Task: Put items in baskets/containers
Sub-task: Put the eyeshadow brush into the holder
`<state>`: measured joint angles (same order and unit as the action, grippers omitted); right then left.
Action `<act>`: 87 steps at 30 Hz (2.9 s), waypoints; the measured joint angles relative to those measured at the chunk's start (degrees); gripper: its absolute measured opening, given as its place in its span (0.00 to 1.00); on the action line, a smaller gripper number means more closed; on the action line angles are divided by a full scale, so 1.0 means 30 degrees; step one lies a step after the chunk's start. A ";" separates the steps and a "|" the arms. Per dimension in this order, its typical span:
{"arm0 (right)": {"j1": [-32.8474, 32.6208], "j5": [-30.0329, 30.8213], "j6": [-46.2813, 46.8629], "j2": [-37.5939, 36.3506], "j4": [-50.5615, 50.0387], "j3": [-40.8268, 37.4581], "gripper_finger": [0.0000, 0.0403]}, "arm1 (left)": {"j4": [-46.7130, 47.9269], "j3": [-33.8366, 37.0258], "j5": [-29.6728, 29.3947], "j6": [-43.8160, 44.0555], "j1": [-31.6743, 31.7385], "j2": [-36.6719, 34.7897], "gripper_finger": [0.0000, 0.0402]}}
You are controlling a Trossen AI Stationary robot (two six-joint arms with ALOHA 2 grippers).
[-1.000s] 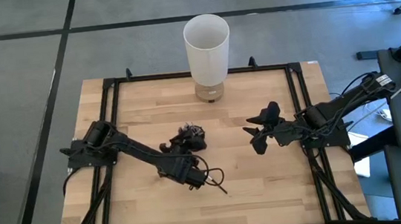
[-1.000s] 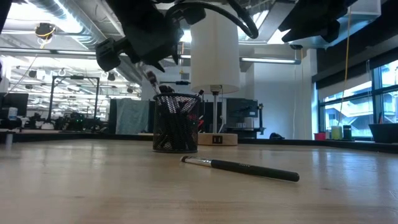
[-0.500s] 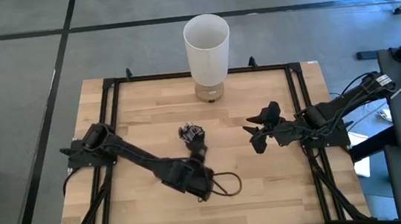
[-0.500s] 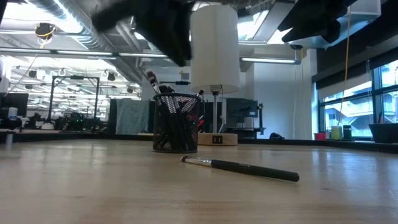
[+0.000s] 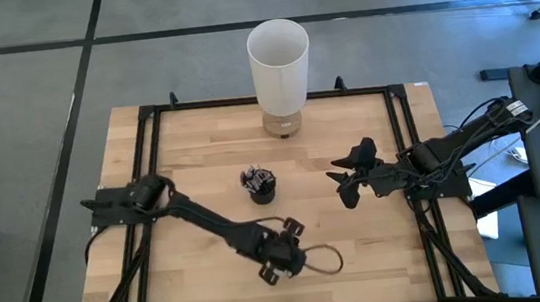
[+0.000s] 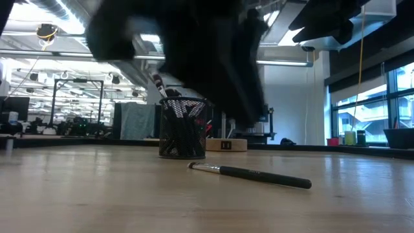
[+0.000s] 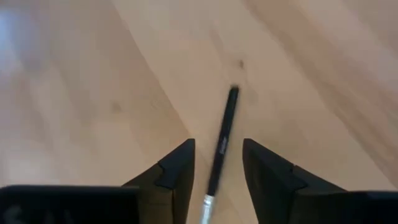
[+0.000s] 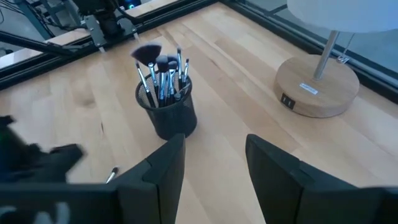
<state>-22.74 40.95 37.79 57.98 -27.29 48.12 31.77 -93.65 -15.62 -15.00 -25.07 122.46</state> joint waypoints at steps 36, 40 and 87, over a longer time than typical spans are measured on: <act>0.0000 -0.0357 -0.0163 0.0000 -0.0153 0.0007 0.42 | 0.2335 -0.0014 0.2107 0.0914 0.1005 0.1345 0.12; 0.0000 -0.0357 -0.0171 0.0000 -0.0153 0.0007 0.42 | 0.2585 -0.0014 0.0922 0.1097 0.0921 0.1188 0.13; 0.0000 -0.0372 -0.0178 0.0000 -0.0284 0.0007 0.42 | 0.3008 0.0262 -0.2345 -0.2311 0.1601 0.1155 0.07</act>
<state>-22.74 39.83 37.26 57.98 -28.14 48.14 40.80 -92.86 -22.66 -21.93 -20.26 125.93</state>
